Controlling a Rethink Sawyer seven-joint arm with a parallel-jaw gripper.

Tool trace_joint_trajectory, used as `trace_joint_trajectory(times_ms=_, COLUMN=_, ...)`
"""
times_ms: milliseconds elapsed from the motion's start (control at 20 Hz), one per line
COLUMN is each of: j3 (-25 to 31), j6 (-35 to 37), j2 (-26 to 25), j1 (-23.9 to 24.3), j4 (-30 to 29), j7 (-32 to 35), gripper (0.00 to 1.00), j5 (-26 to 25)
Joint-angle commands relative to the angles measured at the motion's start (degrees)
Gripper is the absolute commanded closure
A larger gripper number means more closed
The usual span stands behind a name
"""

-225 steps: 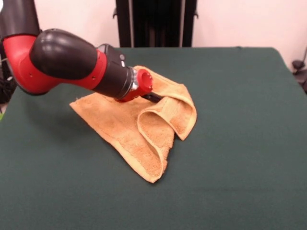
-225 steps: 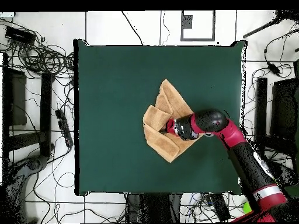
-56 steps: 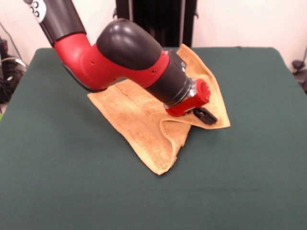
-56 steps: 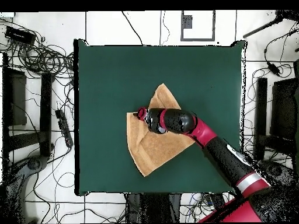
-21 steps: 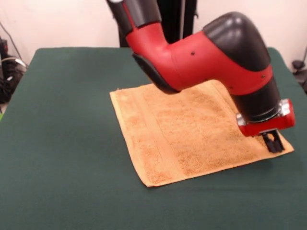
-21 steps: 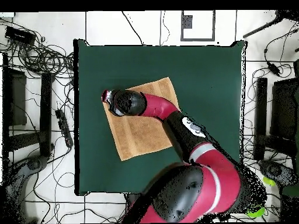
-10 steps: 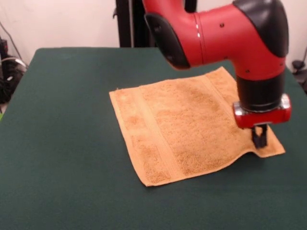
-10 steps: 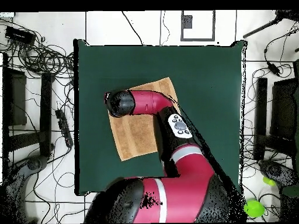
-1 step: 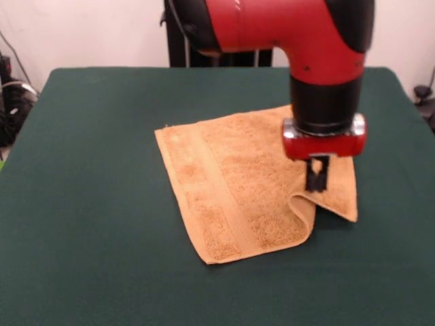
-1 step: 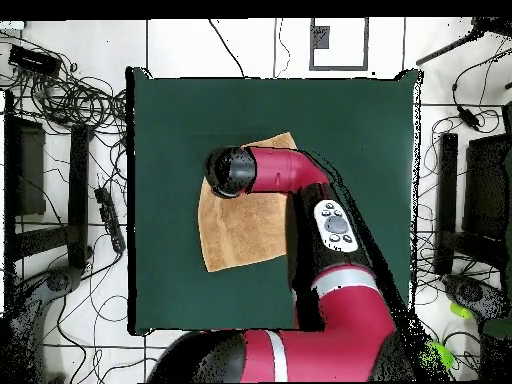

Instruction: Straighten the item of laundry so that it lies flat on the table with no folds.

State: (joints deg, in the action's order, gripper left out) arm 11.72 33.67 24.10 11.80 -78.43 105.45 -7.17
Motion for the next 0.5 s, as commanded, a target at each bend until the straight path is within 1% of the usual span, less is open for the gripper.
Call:
trace_joint_trajectory(times_ms=50, j3=3.75, j6=3.99, j2=4.92, j1=4.16, j4=-10.20, j7=12.54, gripper=1.00, j5=9.74)
trace_joint_trajectory(times_ms=150, j3=9.01, j6=3.44, j2=6.58, j1=7.45, j4=-15.25, j7=13.95, gripper=1.00, j5=16.31)
trace_joint_trajectory(times_ms=250, j3=11.23, j6=3.17, j2=7.27, j1=9.06, j4=-17.86, j7=14.21, gripper=1.00, j5=20.51)
trace_joint_trajectory(times_ms=400, j3=13.62, j6=1.22, j2=8.01, j1=11.31, j4=-21.35, j7=12.13, gripper=1.00, j5=24.36)
trace_joint_trajectory(times_ms=500, j3=13.40, j6=1.03, j2=8.67, j1=11.63, j4=-22.19, j7=10.59, gripper=1.00, j5=24.91)
